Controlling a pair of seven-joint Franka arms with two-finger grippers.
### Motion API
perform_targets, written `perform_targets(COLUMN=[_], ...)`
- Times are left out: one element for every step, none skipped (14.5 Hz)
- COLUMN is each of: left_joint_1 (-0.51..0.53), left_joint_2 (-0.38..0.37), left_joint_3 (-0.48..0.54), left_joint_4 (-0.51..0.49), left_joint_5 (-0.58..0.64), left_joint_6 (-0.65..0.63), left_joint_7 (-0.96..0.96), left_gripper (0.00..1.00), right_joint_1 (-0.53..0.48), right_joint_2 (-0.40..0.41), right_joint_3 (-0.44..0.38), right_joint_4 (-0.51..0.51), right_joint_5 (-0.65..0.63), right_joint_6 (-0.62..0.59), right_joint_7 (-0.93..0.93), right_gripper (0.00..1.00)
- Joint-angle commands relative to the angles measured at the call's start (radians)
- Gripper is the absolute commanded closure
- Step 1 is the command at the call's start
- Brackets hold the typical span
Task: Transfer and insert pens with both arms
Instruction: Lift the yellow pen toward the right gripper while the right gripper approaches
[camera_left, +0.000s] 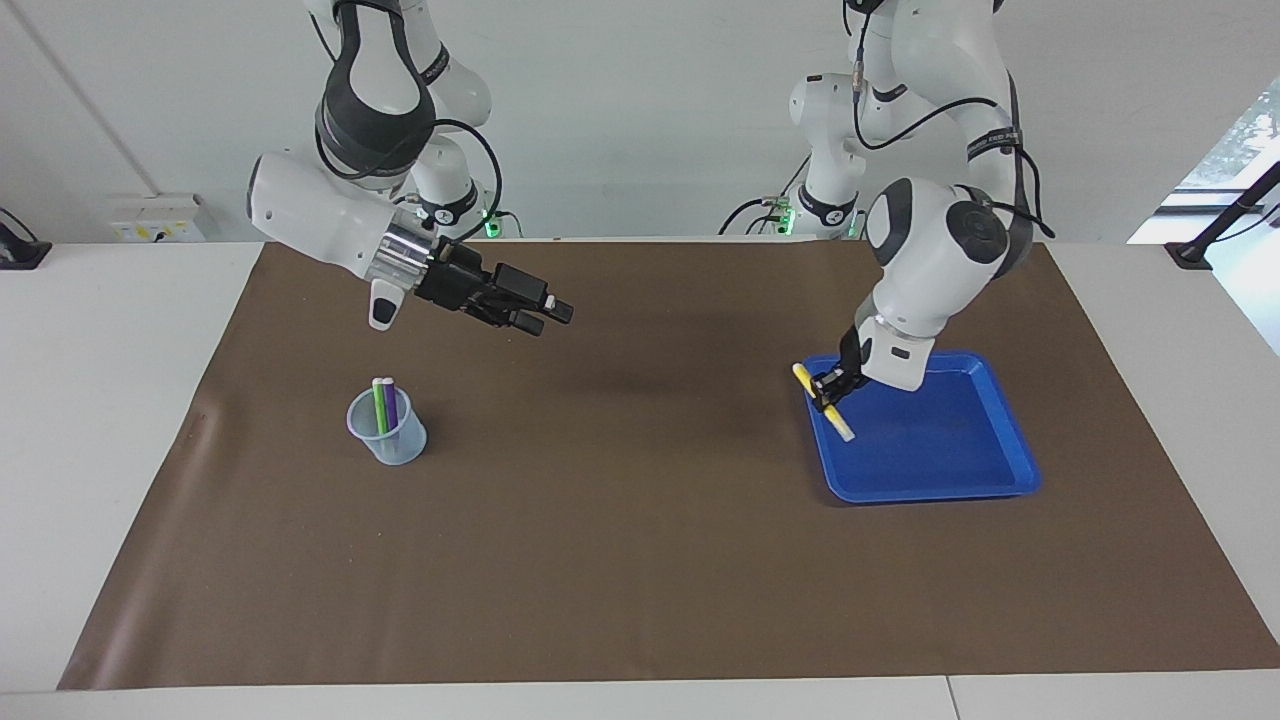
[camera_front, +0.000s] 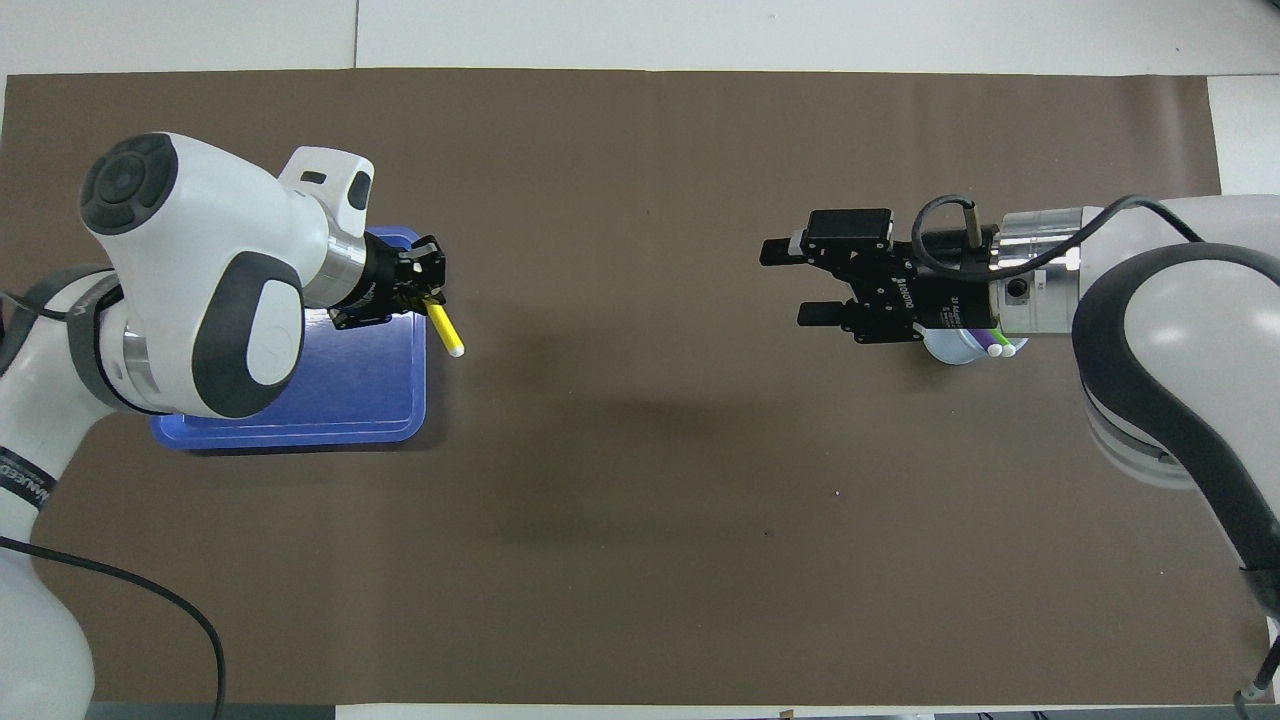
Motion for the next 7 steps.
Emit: perform_targets(left_joint_1=[-0.116,-0.148,-0.171,-0.204,-0.231,-0.251,-0.274], left_joint_2=[0.038,0.051,0.061,0.077,0.081,0.088,0.091], left_joint_3=[0.017,0.017,0.015,0.017,0.015,0.017,0.015], left_joint_4=[0.053,0.078,0.104,0.122,0.141,0.144,0.146], left_joint_5=[-0.133,-0.147,-0.146,-0.147,-0.147,-0.146,-0.144], left_joint_6=[0.079,0.109,0.141,0.171,0.206,0.238,0.261], left_joint_7=[-0.215,-0.319,-0.415,-0.508,-0.600,-0.673,-0.733], left_gripper=[1.00,1.00,1.00,1.00,1.00,1.00,1.00], right_joint_1=[0.041,0.053,0.055,0.055,0.056,0.056,0.058], right_joint_2=[-0.037,-0.040,-0.042,-0.042,-0.048,-0.051,-0.057], right_joint_3=[0.000,0.000,0.000,0.000,0.000,0.000,0.000], right_joint_4=[-0.071,-0.097,-0.110,-0.129,-0.137,-0.143,-0.158], right_joint_5=[0.036,0.059,0.094,0.125,0.143,0.148,0.150], right_joint_6=[0.107,0.135,0.139,0.142,0.149,0.154,0.155], right_joint_7=[-0.006,-0.024,-0.067,-0.108,-0.115,-0.118,-0.124], right_gripper=[0.00,0.00,0.00,0.00,0.00,0.00,0.00])
